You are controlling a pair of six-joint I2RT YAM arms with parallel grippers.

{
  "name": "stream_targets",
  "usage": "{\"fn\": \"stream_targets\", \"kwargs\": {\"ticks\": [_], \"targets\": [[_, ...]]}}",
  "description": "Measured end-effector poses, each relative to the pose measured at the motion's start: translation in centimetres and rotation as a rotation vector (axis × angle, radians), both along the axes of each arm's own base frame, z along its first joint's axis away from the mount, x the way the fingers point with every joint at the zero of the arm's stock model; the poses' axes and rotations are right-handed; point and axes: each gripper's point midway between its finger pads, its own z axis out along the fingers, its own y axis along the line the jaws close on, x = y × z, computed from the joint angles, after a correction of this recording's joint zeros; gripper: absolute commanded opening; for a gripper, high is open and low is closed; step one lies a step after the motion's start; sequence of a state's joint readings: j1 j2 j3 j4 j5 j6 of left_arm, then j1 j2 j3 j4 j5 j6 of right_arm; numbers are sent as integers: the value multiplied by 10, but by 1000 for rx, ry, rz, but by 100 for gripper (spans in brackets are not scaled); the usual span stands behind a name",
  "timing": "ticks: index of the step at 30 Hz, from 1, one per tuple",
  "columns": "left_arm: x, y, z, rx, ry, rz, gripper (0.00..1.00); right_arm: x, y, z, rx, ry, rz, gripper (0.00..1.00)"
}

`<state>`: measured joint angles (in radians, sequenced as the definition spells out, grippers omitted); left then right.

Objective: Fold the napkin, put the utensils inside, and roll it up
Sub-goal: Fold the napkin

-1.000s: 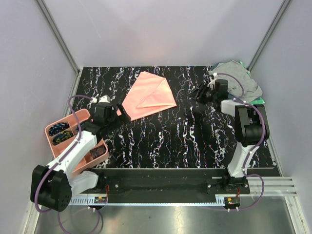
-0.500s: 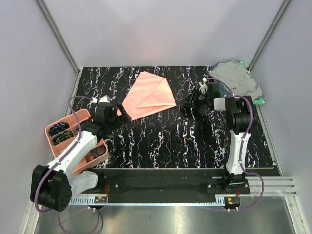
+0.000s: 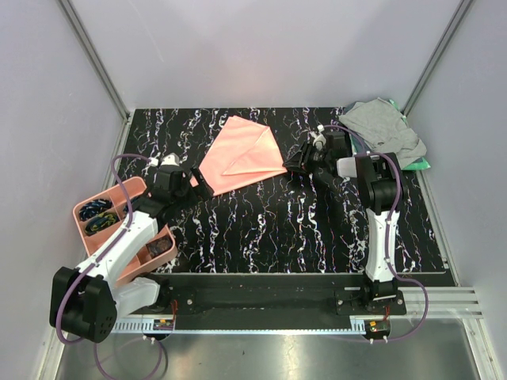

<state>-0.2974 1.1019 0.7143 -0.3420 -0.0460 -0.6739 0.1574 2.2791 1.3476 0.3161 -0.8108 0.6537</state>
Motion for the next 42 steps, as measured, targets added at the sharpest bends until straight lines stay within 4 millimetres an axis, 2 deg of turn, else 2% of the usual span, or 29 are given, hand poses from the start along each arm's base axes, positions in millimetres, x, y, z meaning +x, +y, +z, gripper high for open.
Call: {"fn": "stream_targets", "kwargs": {"ticks": [2,10,14,15,16,20,28,31,34,42], "targets": [[0,0,0,0,0,-1,99,0,0,-1,-3,2,-4,33],[0,-1,0,0,0,-10,99,-2,-1,-4,-7,17,-4,33],[-1,-1,0,2,-1,-14,99,-2,0,-4,-7,19,-1,27],[-1,-1,0,2,-1,-14,99,-3,0,-5,-9,21,0,25],[-1,-1,0,2,-1,-14,99,-3,0,-5,-10,24,1,18],[-1,-2,0,0,-1,-18,99,-6,1,-9,-16,33,7,0],[1,-3,-5,24,11,-46,99,-12,-4,-12,-43,38,-35,0],[3,-8,-4,39,11,-71,99,-24,-18,-11,-101,39,-106,0],[8,-17,0,49,7,-106,99,-44,-38,-11,-169,50,-184,0],[20,-52,-15,67,37,-200,99,-94,-113,-5,-363,85,-446,0]]}}
